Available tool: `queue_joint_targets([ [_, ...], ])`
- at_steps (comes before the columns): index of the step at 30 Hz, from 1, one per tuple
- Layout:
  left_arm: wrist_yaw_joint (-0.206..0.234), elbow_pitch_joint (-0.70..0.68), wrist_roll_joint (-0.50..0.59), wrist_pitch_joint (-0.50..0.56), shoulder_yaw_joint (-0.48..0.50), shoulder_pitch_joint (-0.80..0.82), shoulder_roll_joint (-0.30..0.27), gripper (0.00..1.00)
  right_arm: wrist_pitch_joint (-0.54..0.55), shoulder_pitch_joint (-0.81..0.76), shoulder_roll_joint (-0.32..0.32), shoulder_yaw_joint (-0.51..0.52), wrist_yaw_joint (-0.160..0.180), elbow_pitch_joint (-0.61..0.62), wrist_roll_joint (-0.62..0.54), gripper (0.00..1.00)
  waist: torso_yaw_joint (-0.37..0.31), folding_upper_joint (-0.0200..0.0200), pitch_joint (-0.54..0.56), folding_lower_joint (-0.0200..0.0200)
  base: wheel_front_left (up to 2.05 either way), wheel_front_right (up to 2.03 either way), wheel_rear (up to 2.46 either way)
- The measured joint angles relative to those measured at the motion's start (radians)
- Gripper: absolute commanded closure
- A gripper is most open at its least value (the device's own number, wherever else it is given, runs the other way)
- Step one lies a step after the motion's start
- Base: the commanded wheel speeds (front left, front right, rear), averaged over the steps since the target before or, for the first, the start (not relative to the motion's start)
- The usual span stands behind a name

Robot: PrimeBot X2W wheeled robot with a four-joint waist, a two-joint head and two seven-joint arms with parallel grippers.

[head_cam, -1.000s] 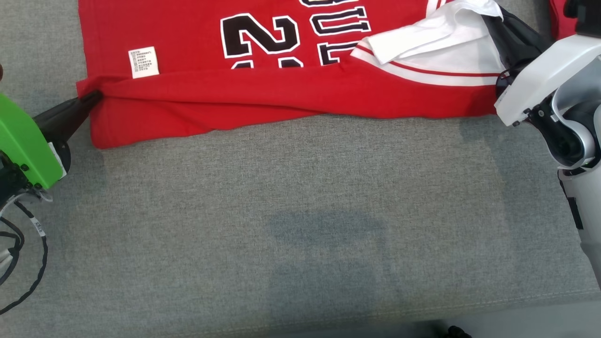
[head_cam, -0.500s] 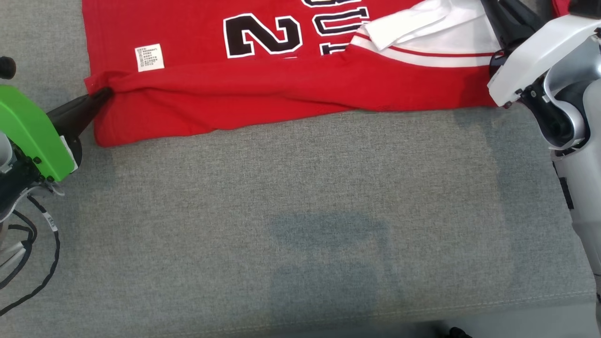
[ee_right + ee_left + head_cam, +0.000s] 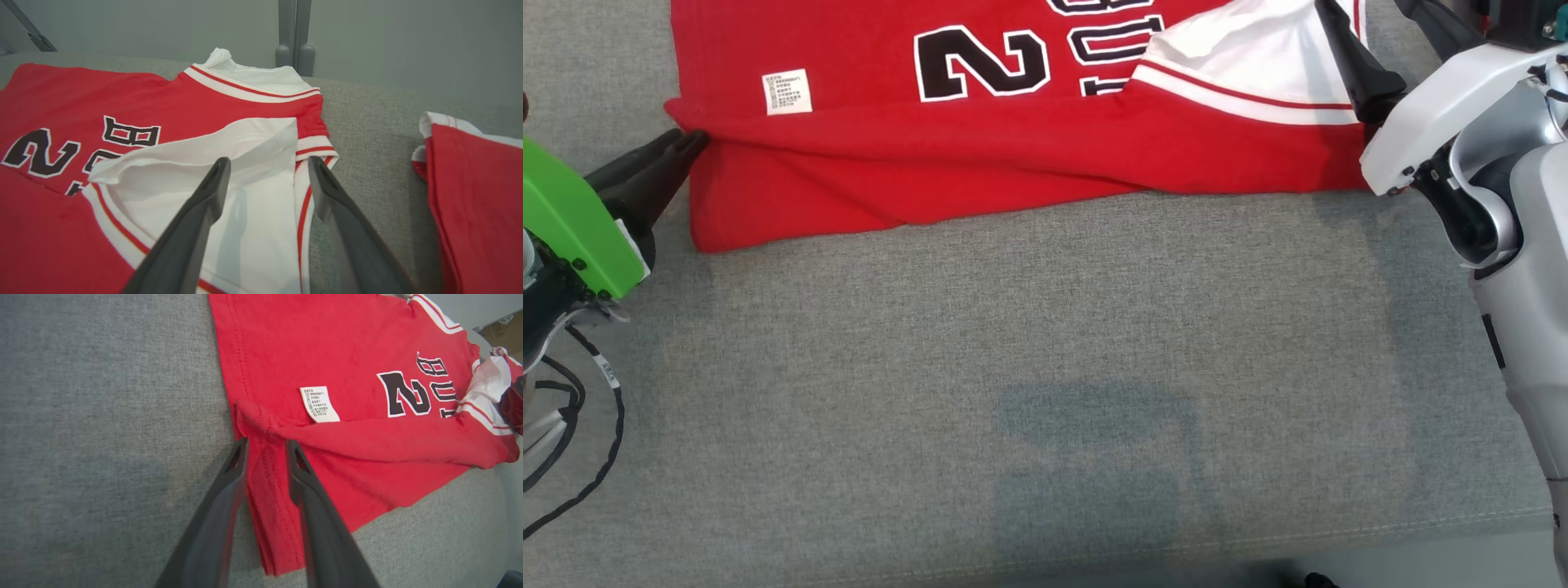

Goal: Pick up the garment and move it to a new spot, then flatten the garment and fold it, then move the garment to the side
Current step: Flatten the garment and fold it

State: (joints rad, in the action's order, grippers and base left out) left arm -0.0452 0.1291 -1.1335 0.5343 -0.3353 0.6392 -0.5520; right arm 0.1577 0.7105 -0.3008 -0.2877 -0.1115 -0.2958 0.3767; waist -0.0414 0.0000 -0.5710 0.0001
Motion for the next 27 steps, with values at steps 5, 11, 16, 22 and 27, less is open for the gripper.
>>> queue_joint_targets([
  [5,-0.005,0.007,0.021,-0.054,0.027,0.0,0.001,0.0,-0.049,-0.015,-0.021,0.015,0.009,0.012,-0.016,0.0,0.0,0.0,0.022,0.0,0.0,0.0,0.0],
  [11,-0.005,-0.014,0.02,-0.13,0.081,-0.036,0.0,0.0,-0.083,-0.134,-0.02,0.02,0.021,0.039,-0.013,0.0,-0.001,0.0,0.057,0.0,0.0,0.0,0.0],
  [16,-0.006,-0.03,0.015,-0.169,0.075,-0.119,0.04,0.0,-0.095,-0.243,-0.028,0.03,0.034,0.042,-0.001,0.0,0.006,0.0,0.077,-0.0001,0.0,0.0,0.0],
  [22,-0.008,-0.04,-0.03,-0.211,0.074,-0.211,0.086,0.0,-0.106,-0.32,-0.019,0.036,0.043,0.054,0.023,0.0,0.023,0.0,0.097,0.0,0.0,0.0,0.0],
  [27,-0.008,-0.038,-0.031,-0.223,0.062,-0.228,0.11,0.0,-0.109,-0.334,-0.024,0.05,0.052,0.074,0.03,0.0,0.036,0.0,0.095,0.0,0.0,0.0,0.0],
])
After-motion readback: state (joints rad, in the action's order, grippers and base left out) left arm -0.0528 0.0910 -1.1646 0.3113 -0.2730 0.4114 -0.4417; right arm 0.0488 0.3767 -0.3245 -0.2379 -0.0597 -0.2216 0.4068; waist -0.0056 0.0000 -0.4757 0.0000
